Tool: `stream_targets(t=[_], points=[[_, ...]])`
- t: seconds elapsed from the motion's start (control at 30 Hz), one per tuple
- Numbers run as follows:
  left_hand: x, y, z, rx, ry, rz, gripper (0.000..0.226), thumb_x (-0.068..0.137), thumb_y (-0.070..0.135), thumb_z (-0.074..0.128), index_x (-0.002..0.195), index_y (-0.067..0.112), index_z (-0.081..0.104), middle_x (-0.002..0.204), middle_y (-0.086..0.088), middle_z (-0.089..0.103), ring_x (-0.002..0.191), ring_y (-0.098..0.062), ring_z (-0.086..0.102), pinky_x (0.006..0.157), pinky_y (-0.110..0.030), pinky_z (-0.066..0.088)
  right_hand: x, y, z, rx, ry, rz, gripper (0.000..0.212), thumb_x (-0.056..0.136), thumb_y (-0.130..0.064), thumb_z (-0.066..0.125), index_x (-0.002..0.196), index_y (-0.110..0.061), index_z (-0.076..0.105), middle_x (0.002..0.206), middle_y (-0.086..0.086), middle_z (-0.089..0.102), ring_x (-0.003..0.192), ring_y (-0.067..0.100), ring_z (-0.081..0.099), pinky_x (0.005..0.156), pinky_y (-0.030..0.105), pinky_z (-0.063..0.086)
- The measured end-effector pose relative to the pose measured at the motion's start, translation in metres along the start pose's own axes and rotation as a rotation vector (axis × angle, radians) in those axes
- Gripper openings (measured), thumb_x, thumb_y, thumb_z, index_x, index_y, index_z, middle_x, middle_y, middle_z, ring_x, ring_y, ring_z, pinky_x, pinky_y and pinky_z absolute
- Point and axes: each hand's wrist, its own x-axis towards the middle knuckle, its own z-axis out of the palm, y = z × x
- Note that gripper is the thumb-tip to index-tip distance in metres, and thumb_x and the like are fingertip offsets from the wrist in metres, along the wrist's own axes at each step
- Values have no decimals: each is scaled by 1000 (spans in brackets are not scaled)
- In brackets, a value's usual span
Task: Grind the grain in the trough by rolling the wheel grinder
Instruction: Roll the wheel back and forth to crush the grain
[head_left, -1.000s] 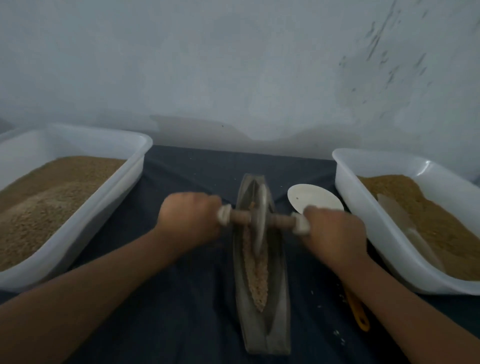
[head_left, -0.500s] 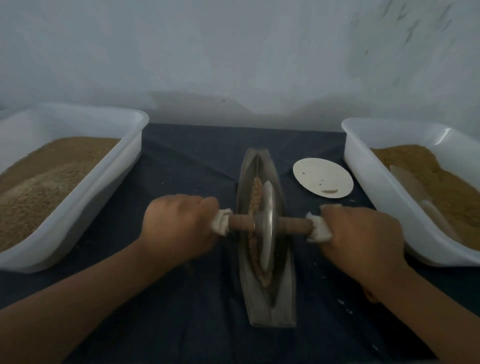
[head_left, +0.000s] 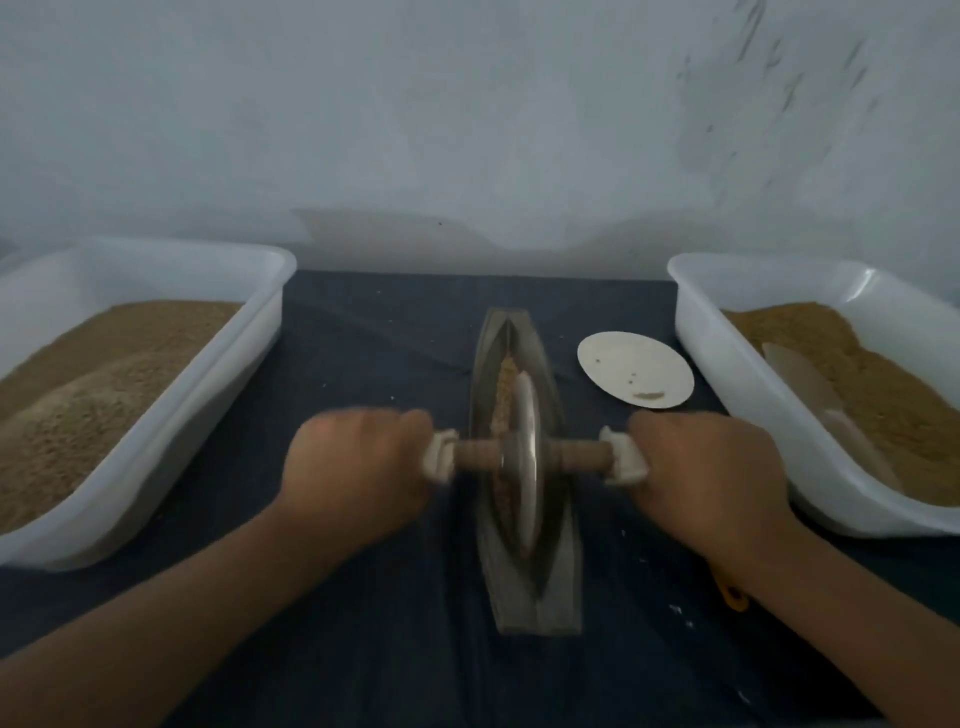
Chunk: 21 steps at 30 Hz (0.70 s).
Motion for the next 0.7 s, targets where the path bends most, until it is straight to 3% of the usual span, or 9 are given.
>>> stream_targets(t=[0.07, 0.13, 0.23, 0.33, 0.47, 0.5, 0.6, 0.7], points=[[-23, -2, 2, -44, 32, 33, 44, 76, 37, 82, 63, 28, 41, 52, 10, 43, 40, -15, 34, 49, -21, 18, -15, 4, -1, 83, 22, -88, 24, 79, -51, 56, 68, -31, 45, 57, -10, 46, 45, 16, 44, 40, 33, 42], [-15, -2, 7, -53, 3, -4, 45, 76, 34, 82, 62, 28, 40, 50, 8, 42, 39, -16, 33, 51, -20, 14, 1, 6, 6, 105, -6, -87, 30, 81, -54, 48, 69, -27, 53, 58, -7, 51, 47, 18, 49, 43, 37, 47], [34, -9, 26, -13, -1, -94, 48, 78, 37, 78, 59, 28, 35, 52, 7, 47, 42, -21, 43, 49, -21, 22, 62, 11, 29, -59, 1, -25, 35, 96, -52, 54, 73, -26, 57, 65, -12, 53, 52, 18, 54, 45, 22, 37], [88, -19, 35, -11, -105, -222, 43, 91, 51, 57, 61, 25, 40, 65, 4, 57, 58, -27, 58, 56, -29, 37, 109, 13, 44, -125, 3, 70, 38, 94, -48, 69, 72, -25, 50, 63, -7, 50, 51, 21, 49, 46, 26, 26], [78, -12, 30, 35, -128, -228, 38, 98, 49, 52, 69, 25, 51, 67, 5, 58, 56, -21, 51, 56, -30, 39, 96, 3, 32, -107, -91, 127, 33, 98, -48, 53, 72, -27, 53, 63, -7, 53, 54, 16, 50, 50, 31, 44], [58, -10, 26, 40, -107, -190, 35, 97, 47, 55, 69, 25, 51, 64, 7, 55, 53, -21, 51, 54, -29, 39, 77, 1, 26, -106, -86, 113, 31, 95, -47, 53, 70, -28, 51, 60, -8, 48, 51, 12, 44, 47, 29, 40], [-4, -5, 11, -25, 23, -25, 37, 83, 43, 72, 66, 27, 43, 55, 9, 45, 41, -19, 42, 46, -22, 27, 15, -3, -2, -52, 34, -11, 31, 82, -44, 64, 67, -31, 40, 55, -12, 38, 45, 10, 34, 45, 23, 20], [-24, -3, 9, -59, 16, 6, 53, 73, 37, 82, 69, 32, 29, 54, 12, 35, 39, -16, 31, 51, -19, 10, -9, 1, -4, 30, 110, -102, 29, 85, -46, 56, 67, -27, 43, 56, -8, 43, 46, 17, 39, 44, 27, 28]])
